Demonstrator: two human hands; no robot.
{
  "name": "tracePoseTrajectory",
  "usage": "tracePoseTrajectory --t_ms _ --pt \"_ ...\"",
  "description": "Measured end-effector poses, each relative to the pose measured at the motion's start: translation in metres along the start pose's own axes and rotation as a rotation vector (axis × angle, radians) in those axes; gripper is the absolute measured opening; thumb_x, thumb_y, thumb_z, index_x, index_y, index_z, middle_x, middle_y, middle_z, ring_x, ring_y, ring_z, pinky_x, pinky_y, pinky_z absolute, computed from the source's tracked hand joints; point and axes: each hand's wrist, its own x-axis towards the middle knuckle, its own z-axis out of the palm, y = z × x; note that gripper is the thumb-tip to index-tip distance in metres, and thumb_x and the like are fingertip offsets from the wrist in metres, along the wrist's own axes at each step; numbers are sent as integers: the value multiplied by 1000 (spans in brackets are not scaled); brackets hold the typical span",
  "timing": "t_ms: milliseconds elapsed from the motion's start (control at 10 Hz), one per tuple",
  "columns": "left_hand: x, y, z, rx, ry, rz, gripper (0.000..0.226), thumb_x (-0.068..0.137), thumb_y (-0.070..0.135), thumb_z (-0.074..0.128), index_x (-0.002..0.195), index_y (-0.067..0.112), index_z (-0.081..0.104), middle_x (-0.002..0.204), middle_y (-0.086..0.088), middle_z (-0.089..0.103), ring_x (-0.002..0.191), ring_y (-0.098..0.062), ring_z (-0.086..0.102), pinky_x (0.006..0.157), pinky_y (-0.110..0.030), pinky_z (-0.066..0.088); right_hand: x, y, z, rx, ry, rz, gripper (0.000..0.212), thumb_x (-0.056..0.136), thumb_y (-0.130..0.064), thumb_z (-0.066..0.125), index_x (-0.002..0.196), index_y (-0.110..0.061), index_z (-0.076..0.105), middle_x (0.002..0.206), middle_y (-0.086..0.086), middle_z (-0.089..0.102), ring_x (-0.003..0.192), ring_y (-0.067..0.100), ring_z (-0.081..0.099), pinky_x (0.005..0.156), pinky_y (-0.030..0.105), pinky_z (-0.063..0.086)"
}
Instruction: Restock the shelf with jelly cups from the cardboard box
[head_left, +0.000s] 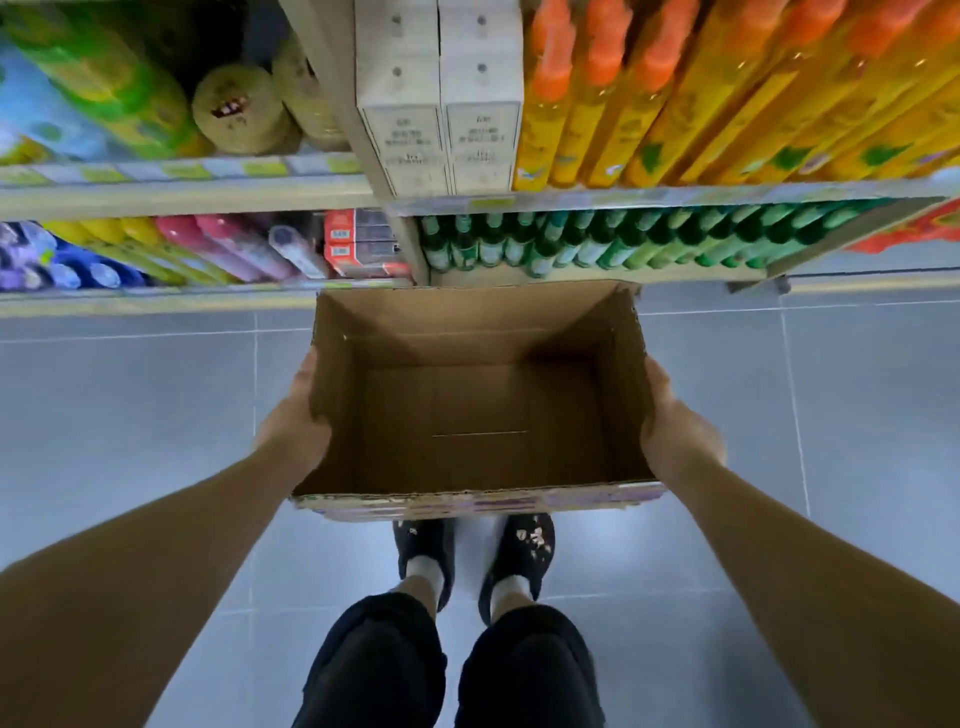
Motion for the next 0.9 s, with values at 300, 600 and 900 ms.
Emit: tracePoseTrajectory --t_ms 300,600,900 --pt "123 -38 113 -48 25 -14 86 93 -4 35 147 53 0 139 -10 49 110 -38 54 87 -42 46 130 -5 114 -54 14 -30 70 96 -9 33 151 -25 -7 105 14 61 75 25 53 72 36 46" --pt "170 -41 156 -74 54 7 87 90 -2 38 150 47 -2 142 -12 46 117 -41 51 98 -47 45 171 -13 148 49 119 -14 69 92 -2 37 150 -23 6 111 16 59 83 33 57 69 34 39" --pt "138 -2 113 87 -135 11 56 100 24 41 152 26 22 157 -5 25 139 -31 32 110 -41 33 126 -40 92 36 -204 -66 68 94 -19 47 151 -25 11 143 13 40 121 35 48 92 39 44"
